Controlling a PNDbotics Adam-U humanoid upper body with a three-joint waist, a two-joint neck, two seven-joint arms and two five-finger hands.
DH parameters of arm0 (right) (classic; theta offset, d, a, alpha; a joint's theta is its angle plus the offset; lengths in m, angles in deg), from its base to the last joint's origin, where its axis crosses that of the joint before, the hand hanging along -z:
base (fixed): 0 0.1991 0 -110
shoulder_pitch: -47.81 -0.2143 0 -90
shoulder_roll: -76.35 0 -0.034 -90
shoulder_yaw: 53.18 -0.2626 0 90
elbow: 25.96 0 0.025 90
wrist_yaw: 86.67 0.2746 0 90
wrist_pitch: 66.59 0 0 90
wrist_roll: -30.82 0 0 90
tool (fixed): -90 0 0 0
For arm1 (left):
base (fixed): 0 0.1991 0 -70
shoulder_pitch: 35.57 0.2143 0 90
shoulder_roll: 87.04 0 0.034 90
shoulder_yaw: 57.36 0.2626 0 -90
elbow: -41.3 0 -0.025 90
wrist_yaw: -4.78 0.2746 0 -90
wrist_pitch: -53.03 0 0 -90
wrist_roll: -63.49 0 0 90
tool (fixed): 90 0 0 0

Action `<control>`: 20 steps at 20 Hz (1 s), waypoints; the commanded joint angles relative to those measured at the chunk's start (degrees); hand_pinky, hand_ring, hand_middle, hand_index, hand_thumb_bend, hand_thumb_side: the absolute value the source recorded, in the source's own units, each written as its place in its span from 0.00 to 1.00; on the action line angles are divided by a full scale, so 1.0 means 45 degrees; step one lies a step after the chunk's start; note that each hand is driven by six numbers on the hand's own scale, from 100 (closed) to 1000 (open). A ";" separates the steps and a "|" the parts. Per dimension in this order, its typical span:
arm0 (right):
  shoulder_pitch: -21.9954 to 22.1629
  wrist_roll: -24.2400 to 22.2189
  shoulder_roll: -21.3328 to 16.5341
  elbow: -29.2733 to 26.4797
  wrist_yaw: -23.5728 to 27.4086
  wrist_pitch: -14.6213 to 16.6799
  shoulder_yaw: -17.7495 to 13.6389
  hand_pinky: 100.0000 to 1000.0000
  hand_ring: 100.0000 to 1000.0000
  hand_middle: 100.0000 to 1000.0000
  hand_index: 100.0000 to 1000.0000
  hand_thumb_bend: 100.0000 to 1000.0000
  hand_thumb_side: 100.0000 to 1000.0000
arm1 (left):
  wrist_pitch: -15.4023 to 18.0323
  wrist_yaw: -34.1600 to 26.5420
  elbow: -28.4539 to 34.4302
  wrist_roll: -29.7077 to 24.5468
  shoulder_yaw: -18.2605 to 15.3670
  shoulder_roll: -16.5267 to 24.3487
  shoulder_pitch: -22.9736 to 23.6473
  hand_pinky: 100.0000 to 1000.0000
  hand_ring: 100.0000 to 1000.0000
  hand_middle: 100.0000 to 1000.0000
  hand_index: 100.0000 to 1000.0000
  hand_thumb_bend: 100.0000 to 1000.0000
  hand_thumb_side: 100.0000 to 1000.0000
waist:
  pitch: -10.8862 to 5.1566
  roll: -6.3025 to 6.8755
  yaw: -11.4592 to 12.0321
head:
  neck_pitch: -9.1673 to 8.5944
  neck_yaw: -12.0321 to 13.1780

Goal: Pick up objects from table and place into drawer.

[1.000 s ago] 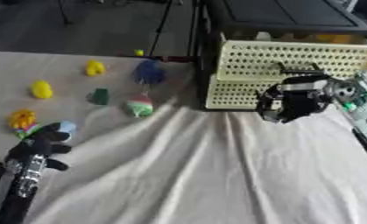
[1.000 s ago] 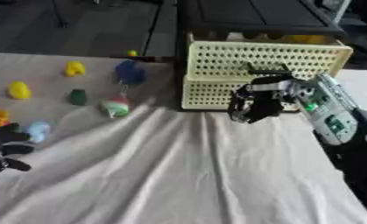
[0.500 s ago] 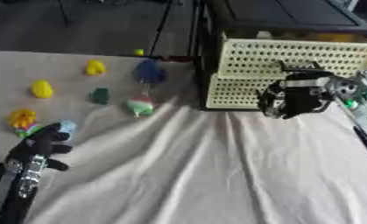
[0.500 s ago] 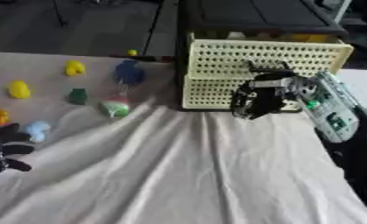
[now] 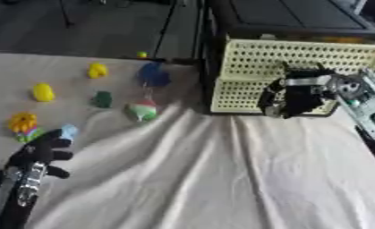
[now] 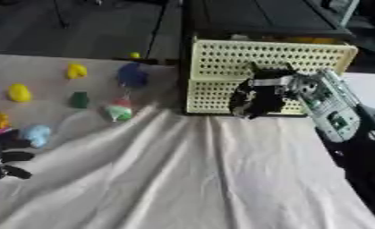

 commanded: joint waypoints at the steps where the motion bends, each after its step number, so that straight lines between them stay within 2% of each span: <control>1: -0.0377 0.0130 -0.0186 0.0095 -0.0163 0.0043 -0.0213 0.00 0.06 0.56 0.75 0.00 0.46 | 0.0033 -0.0044 0.0228 -0.0085 0.0068 0.0090 -0.0143 0.52 0.68 0.69 0.88 0.00 1.00 | -0.0216 0.0016 0.0060 | -0.0250 -0.0108; 11: -0.0462 0.0465 -0.0163 0.0520 -0.0522 0.0087 -0.0392 0.00 0.06 0.55 0.74 0.00 0.45 | 0.0062 -0.0045 0.0228 -0.0159 0.0112 0.0093 -0.0195 0.52 0.68 0.70 0.88 0.00 1.00 | -0.0079 -0.0022 0.0158 | -0.0278 -0.0162; 20: -0.0423 0.0681 -0.0234 0.0490 -0.0404 0.0181 -0.0489 0.00 0.06 0.55 0.74 0.00 0.46 | 0.0056 0.0018 0.0228 -0.0160 0.0117 0.0074 -0.0241 0.52 0.68 0.70 0.88 0.00 1.00 | -0.0064 -0.0079 0.0246 | -0.0338 -0.0162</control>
